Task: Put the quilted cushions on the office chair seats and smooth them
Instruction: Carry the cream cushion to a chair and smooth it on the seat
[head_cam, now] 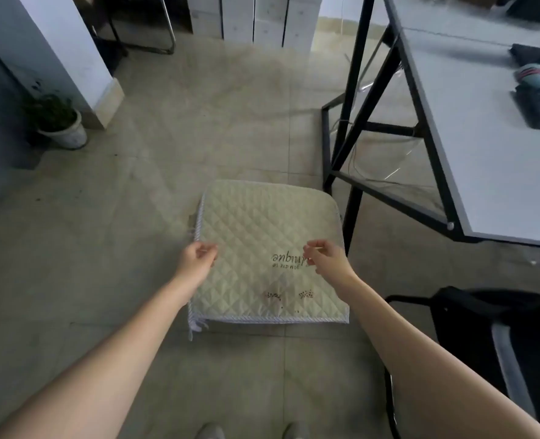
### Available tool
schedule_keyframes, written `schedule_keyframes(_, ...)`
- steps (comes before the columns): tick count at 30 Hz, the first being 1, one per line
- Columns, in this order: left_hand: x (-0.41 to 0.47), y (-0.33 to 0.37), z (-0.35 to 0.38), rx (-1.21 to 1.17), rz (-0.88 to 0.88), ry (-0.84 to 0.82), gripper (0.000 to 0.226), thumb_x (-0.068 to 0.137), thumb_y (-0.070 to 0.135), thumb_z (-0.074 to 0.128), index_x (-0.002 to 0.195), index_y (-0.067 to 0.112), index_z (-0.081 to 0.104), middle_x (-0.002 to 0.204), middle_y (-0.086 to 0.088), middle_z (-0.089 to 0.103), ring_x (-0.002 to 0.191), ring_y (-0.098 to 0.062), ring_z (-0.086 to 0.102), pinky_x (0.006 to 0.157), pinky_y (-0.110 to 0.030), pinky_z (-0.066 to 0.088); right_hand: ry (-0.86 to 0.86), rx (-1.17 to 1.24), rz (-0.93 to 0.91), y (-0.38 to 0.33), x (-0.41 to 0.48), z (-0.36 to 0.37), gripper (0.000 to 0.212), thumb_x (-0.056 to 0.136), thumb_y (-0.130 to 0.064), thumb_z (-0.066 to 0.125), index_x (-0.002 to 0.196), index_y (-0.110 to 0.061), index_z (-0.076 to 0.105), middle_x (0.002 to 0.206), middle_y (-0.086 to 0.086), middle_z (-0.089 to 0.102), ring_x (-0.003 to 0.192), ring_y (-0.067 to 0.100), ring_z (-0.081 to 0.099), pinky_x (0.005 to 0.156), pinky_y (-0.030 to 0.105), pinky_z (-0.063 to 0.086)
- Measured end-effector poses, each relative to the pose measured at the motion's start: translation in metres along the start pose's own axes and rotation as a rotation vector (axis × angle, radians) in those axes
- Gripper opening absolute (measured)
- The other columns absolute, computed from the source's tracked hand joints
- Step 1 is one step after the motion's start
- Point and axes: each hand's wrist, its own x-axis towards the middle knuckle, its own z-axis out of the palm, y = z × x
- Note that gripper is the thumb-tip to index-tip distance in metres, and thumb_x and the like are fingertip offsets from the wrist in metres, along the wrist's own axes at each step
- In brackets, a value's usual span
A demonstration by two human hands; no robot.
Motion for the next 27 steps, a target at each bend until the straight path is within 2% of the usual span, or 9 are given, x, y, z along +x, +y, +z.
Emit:
schedule_keyframes(2, 0.01, -0.01, -0.001, -0.012, -0.017, 0.04, 0.016, 0.092, 0.012, 0.053, 0.076, 0.017, 0.054, 0.07, -0.001, 0.054, 0.061, -0.013, 0.048, 0.042, -0.005, 0.036, 0.009, -0.007, 0.004, 0.01, 0.006, 0.001, 0.023, 0.09, -0.03, 0.056, 0.109, -0.017, 0.053, 0.109, 0.007, 0.064, 0.089, 0.016, 0.058, 0.066, 0.025, 0.043)
schedule_keyframes(4, 0.023, -0.026, -0.001, -0.018, -0.052, 0.075, 0.009, 0.091, 0.011, 0.053, 0.092, 0.007, 0.061, 0.071, 0.0, 0.054, 0.064, -0.015, 0.049, 0.053, -0.011, 0.043, 0.016, -0.011, 0.024, 0.026, 0.015, 0.001, 0.021, 0.09, -0.029, 0.056, 0.107, -0.017, 0.053, 0.109, 0.008, 0.064, 0.089, 0.018, 0.057, 0.066, 0.026, 0.042)
schedule_keyframes(8, 0.035, -0.046, 0.003, 0.028, -0.03, 0.154, 0.027, 0.089, 0.01, 0.054, 0.11, -0.006, 0.062, 0.087, -0.015, 0.063, 0.082, -0.024, 0.055, 0.07, -0.026, 0.041, 0.076, -0.014, 0.022, 0.048, 0.029, -0.002, 0.027, 0.09, -0.028, 0.057, 0.111, -0.011, 0.055, 0.105, 0.006, 0.06, 0.087, 0.015, 0.055, 0.066, 0.023, 0.042)
schedule_keyframes(10, 0.039, -0.055, 0.005, 0.054, -0.024, 0.189, 0.026, 0.089, 0.011, 0.055, 0.108, -0.004, 0.063, 0.106, -0.023, 0.066, 0.092, -0.03, 0.059, 0.077, -0.027, 0.04, 0.113, -0.038, 0.034, 0.059, 0.035, -0.002, 0.035, 0.088, -0.032, 0.059, 0.115, -0.009, 0.056, 0.109, 0.005, 0.058, 0.096, 0.017, 0.055, 0.077, 0.027, 0.046)
schedule_keyframes(12, 0.043, -0.061, 0.007, 0.086, -0.012, 0.21, 0.024, 0.089, 0.01, 0.054, 0.107, -0.002, 0.064, 0.11, -0.024, 0.067, 0.1, -0.035, 0.062, 0.078, -0.027, 0.039, 0.171, -0.071, 0.04, 0.068, 0.04, -0.002, 0.04, 0.081, -0.043, 0.061, 0.112, -0.017, 0.056, 0.119, 0.008, 0.057, 0.111, 0.024, 0.054, 0.095, 0.039, 0.046)
schedule_keyframes(14, 0.047, -0.064, 0.008, 0.139, 0.01, 0.228, 0.023, 0.088, 0.009, 0.054, 0.105, -0.001, 0.066, 0.11, -0.025, 0.067, 0.104, -0.037, 0.062, 0.078, -0.028, 0.039, 0.232, -0.128, 0.066, 0.075, 0.046, -0.003, 0.047, 0.075, -0.051, 0.059, 0.113, -0.024, 0.053, 0.13, 0.01, 0.049, 0.125, 0.031, 0.045, 0.104, 0.05, 0.039)
schedule_keyframes(17, 0.053, -0.065, 0.007, 0.23, 0.047, 0.282, 0.027, 0.086, 0.012, 0.057, 0.107, -0.001, 0.066, 0.11, -0.023, 0.068, 0.104, -0.035, 0.063, 0.084, -0.032, 0.044, 0.298, -0.189, 0.112, 0.077, 0.049, -0.006, 0.059, 0.085, -0.042, 0.06, 0.134, -0.016, 0.042, 0.141, 0.012, 0.037, 0.135, 0.032, 0.03, 0.112, 0.051, 0.025)
schedule_keyframes(20, 0.058, -0.067, 0.005, 0.283, 0.085, 0.311, 0.032, 0.081, 0.016, 0.063, 0.108, -0.002, 0.063, 0.108, -0.027, 0.068, 0.103, -0.038, 0.064, 0.094, -0.045, 0.048, 0.337, -0.155, 0.112, 0.082, 0.055, -0.008, 0.06, 0.086, -0.041, 0.058, 0.134, -0.011, 0.04, 0.138, 0.013, 0.039, 0.132, 0.031, 0.033, 0.111, 0.048, 0.026)
schedule_keyframes(27, 0.062, -0.06, 0.003, 0.281, 0.108, 0.351, 0.04, 0.075, 0.018, 0.072, 0.11, 0.001, 0.061, 0.103, -0.024, 0.068, 0.098, -0.037, 0.064, 0.091, -0.046, 0.05, 0.467, 0.023, 0.07, 0.081, 0.061, -0.014, 0.048, 0.085, -0.035, 0.062, 0.123, -0.007, 0.053, 0.119, 0.012, 0.053, 0.111, 0.027, 0.052, 0.099, 0.042, 0.043)
